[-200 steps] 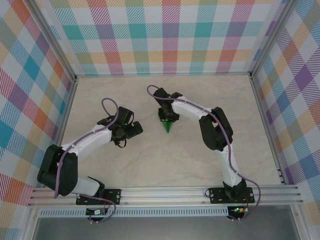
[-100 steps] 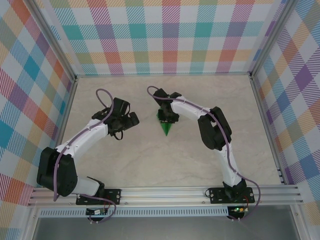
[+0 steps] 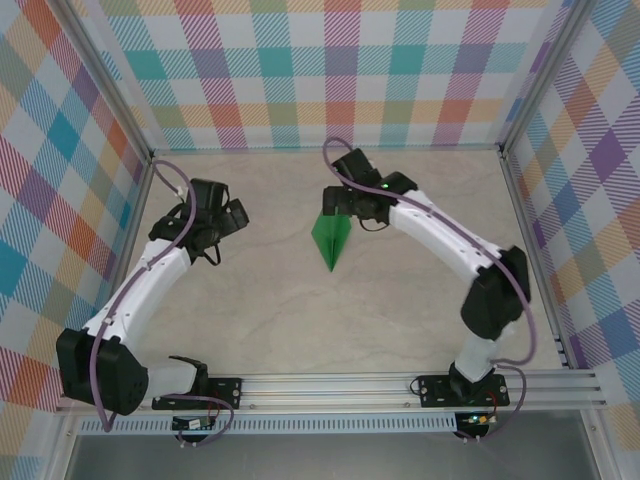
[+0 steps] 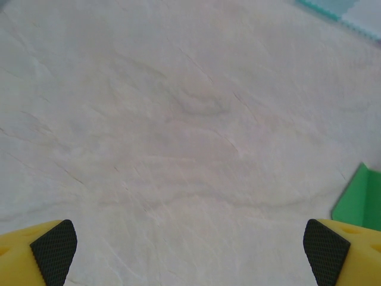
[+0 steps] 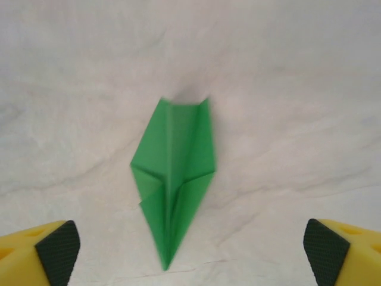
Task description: Fold a paper plane with a square sheet of paper (pick it up from the middle)
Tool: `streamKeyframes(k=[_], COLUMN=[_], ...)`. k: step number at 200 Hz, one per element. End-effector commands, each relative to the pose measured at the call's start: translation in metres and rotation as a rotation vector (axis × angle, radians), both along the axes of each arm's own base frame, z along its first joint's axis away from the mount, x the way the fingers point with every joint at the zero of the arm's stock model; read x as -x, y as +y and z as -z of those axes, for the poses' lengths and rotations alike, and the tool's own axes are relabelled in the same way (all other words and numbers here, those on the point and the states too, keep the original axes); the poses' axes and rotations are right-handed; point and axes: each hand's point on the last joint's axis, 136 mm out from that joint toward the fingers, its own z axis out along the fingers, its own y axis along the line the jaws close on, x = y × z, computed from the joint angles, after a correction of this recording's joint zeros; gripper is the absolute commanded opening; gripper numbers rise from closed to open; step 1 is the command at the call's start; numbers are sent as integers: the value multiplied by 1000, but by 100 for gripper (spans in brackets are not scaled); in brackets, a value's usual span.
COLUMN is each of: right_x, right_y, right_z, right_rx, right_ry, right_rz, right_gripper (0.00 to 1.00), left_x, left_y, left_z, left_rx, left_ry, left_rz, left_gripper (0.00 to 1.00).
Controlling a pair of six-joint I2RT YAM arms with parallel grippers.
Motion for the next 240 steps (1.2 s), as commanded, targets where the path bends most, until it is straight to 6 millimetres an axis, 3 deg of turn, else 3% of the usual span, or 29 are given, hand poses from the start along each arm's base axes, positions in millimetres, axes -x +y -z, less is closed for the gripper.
streamKeyframes(k=[1,34,50,81,104,127,156,222,240], right_x=[-8,-1,6,22,32,31,19,-20,-17], right_y=[-66,-153,-190,-232,-256,-259,-248,-228,-226], right_z=[3,1,10,29,57,83,105,128,129], right_rx=[152,203,207,272,308,300,222,88,53], right_ry=[-104,-253,-322,-423,-390,-390,-395,-437,-440], right_rz=[131,290,349,382,428,385,295,133,107], right_gripper=[100,100,100,100,100,100,100,100,100], left_x=[3,10,11,8,4,-8,-24,-36,-38], left_y=[35,68,77,80,78,68,49,35,33], left_z=[-7,7,21,50,71,81,82,109,116], left_rx=[-126,-228,-276,-342,-353,-338,-307,-245,-238], left_ry=[-57,-119,-136,-186,-187,-256,-359,-397,-395], left_rz=[-78,-193,-208,-169,-118,-49,67,207,222], left_gripper=[100,100,100,100,100,100,100,100,100])
